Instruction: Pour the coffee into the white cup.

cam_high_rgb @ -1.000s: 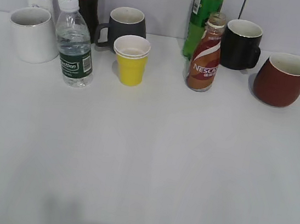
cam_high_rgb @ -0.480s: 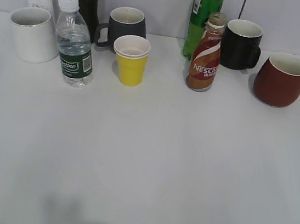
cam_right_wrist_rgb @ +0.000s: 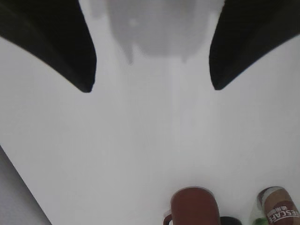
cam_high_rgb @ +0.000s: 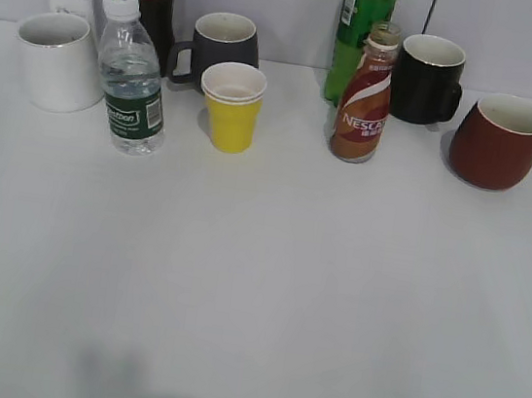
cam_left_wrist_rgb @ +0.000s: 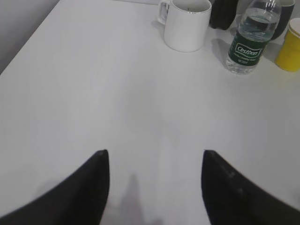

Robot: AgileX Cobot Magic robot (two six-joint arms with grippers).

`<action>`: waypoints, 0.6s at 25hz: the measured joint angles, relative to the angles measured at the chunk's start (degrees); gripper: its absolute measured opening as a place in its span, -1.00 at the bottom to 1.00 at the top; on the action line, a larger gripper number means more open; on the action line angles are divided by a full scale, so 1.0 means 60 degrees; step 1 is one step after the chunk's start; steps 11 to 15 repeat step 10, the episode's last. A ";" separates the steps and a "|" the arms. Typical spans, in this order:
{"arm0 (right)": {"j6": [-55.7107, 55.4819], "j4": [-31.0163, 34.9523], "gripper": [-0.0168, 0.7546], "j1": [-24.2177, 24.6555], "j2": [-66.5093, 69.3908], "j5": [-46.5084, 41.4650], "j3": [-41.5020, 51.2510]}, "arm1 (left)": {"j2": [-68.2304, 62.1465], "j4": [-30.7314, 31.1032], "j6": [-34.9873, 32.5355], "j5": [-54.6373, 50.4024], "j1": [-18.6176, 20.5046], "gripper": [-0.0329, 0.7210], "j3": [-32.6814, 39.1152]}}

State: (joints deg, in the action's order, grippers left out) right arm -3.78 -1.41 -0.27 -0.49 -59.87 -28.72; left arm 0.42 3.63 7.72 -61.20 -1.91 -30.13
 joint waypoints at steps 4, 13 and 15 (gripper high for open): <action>0.0000 0.0000 0.57 0.0000 0.0000 0.0000 0.0000 | 0.0000 0.0000 0.0000 0.0000 0.0000 0.39 0.0000; 0.0000 0.0000 0.57 0.0000 0.0000 0.0000 0.0000 | 0.0000 0.0000 0.0000 0.0000 0.0000 0.40 0.0000; 0.0000 0.0000 0.57 0.0000 0.0000 0.0000 0.0000 | 0.0000 0.0000 0.0000 0.0000 0.0000 0.40 0.0000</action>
